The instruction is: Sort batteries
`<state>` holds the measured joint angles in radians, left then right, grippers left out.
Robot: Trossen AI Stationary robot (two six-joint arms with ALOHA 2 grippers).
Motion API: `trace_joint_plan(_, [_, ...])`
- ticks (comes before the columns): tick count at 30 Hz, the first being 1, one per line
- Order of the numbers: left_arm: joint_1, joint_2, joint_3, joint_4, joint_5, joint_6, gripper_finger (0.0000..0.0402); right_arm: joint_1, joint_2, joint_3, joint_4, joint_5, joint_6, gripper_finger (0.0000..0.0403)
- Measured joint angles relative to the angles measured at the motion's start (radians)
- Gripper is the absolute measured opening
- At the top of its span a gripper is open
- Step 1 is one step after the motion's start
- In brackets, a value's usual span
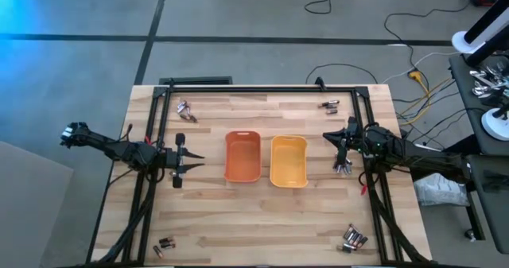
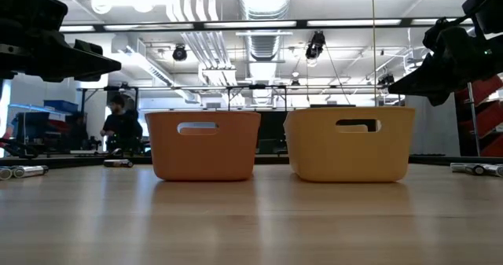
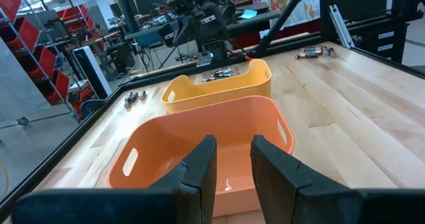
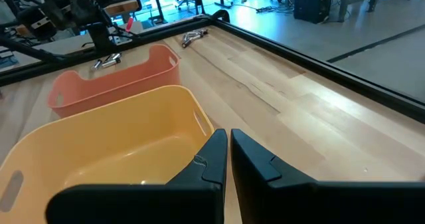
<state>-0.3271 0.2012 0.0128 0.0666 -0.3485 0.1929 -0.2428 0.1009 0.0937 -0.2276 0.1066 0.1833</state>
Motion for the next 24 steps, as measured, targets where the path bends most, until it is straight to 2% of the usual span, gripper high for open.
trace_joint_plan(20, [0.0, 0.0, 0.0, 0.006, 0.0, -0.023, 0.0075, 0.0, 0.0, 0.0, 0.0, 0.0, 0.0, 0.0013])
trace_joint_plan(24, [0.005, 0.007, -0.001, 0.144, -0.012, -0.056, 0.0075, 0.0, 0.0, 0.0, 0.0, 0.0, 0.0, 0.0013])
